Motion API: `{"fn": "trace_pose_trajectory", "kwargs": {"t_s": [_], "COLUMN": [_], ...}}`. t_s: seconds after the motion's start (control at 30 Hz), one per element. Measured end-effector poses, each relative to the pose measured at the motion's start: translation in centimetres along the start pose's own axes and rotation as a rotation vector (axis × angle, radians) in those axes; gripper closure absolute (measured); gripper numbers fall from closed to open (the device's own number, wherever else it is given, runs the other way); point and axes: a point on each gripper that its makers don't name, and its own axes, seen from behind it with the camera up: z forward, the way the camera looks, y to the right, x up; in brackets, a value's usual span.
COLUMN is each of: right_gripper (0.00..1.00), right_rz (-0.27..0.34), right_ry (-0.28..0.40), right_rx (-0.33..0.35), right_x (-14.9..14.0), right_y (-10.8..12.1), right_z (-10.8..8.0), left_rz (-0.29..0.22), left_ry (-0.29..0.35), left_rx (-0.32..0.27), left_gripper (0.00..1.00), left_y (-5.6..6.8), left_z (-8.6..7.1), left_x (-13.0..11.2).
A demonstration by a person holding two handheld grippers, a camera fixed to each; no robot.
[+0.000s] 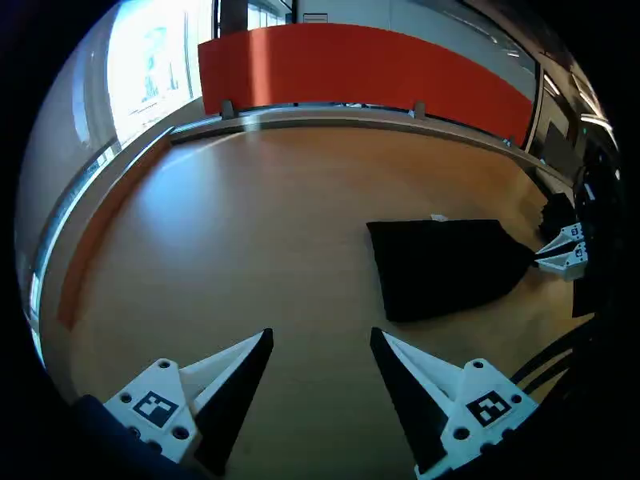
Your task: Fold towel
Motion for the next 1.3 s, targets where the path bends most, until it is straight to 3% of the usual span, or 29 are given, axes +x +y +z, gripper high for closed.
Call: {"fn": "trace_pose_trajectory", "kwargs": {"t_s": [0.5,0.97,1.3], "right_gripper": [0.98,0.98,0.98], "right_rz": [-0.155,-0.252,-0.393], "right_ry": [0.111,0.142,0.117], "right_rx": [0.026,0.059,0.116], "right_x": [10.3,14.7,17.3], "right_y": [-1.5,-3.1,-6.0], "right_z": [-0.3,0.4,2.9], "left_rz": [-0.046,-0.072,-0.101], "left_ry": [0.035,0.057,0.070], "left_rx": [0.032,0.032,0.035], "left_gripper": [0.10,0.10,0.10], "left_y": [-1.8,-2.6,-3.2], "left_z": [-1.6,-2.3,-3.2], "left_x": [0.7,1.3,1.2]}}
